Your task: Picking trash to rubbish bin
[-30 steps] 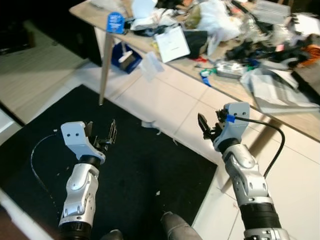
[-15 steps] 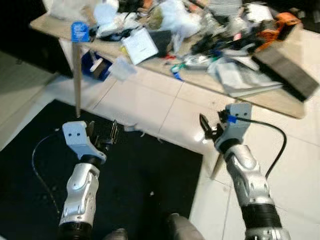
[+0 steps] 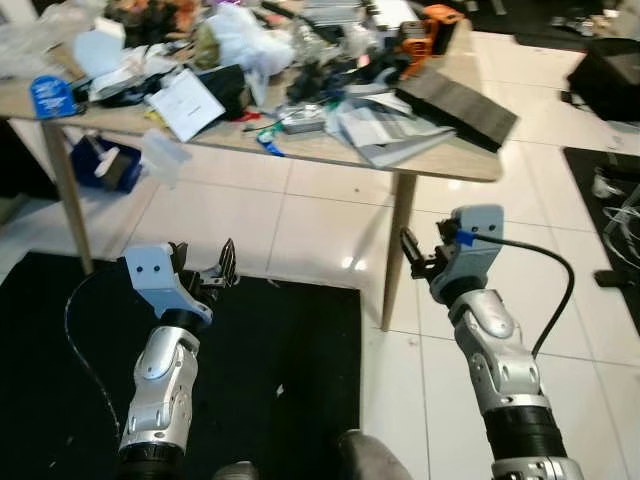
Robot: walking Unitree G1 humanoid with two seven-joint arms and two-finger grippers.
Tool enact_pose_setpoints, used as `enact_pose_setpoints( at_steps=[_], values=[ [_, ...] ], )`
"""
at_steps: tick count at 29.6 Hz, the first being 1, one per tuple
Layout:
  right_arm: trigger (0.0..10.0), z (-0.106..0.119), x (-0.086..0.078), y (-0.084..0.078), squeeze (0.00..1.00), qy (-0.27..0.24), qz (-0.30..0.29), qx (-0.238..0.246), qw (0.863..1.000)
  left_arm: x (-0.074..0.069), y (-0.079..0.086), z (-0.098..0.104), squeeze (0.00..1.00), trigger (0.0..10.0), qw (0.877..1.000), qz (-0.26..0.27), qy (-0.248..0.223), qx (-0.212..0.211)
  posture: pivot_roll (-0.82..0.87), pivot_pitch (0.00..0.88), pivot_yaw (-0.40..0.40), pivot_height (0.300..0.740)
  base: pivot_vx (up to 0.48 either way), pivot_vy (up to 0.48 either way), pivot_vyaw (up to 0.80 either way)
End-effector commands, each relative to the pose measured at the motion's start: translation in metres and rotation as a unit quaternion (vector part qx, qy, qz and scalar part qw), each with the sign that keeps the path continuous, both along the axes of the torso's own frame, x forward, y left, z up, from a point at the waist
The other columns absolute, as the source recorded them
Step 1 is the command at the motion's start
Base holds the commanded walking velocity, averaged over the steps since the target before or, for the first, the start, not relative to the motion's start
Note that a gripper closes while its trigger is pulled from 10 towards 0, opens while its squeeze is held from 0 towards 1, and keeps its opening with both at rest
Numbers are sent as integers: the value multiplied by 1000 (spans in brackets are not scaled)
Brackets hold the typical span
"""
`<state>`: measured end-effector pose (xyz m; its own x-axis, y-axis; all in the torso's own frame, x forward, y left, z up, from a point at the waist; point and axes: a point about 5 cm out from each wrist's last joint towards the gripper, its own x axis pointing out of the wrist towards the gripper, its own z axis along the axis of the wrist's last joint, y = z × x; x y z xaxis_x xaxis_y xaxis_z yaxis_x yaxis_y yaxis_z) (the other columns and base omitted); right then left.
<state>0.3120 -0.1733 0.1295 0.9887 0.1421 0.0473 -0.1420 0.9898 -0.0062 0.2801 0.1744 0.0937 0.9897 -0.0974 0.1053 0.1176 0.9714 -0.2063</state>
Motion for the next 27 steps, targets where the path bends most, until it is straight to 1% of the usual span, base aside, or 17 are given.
enact_pose_setpoints(
  at_steps=[1, 2, 7, 11, 17, 24, 27],
  values=[
    [10000, -1, 1, 4, 0, 0, 13, -17, 1000, -3, 1, -7, 0, 10000, 1000, 5, 15, 0, 13, 142, -4, 740, 0, 0, 0],
    [10000, 1, 2, 5, 0, -5, 19, -26, 999, -3, 1, -7, 0, 10000, 1000, 5, 15, 0, 13, 143, -4, 740, 0, 0, 0],
    [10000, 5, 4, 6, 0, -13, 30, -36, 999, -3, 0, -7, 0, 10000, 1000, 6, 15, -2, 12, 148, -7, 740, 0, 0, 0],
    [10000, 6, 2, 7, 0, -19, 47, -33, 998, -2, -1, -7, 0, 10000, 1000, 6, 15, -3, 12, 148, -11, 740, 0, 0, 0],
    [10000, 6, 2, 7, 0, -24, 50, -39, 998, -2, -1, -7, 0, 10000, 1000, 6, 15, -4, 10, 151, -12, 740, 0, 0, 0],
    [10000, 6, 2, 7, 0, -26, 53, -40, 997, -2, -1, -7, 0, 10000, 1000, 6, 15, -5, 11, 151, -13, 740, 0, 0, 713],
    [10000, 5, 3, 6, 0, -23, 45, -37, 998, -2, -1, -7, 0, 10000, 1000, 6, 15, -5, 11, 151, -13, 740, 0, 0, 598]
  ],
)
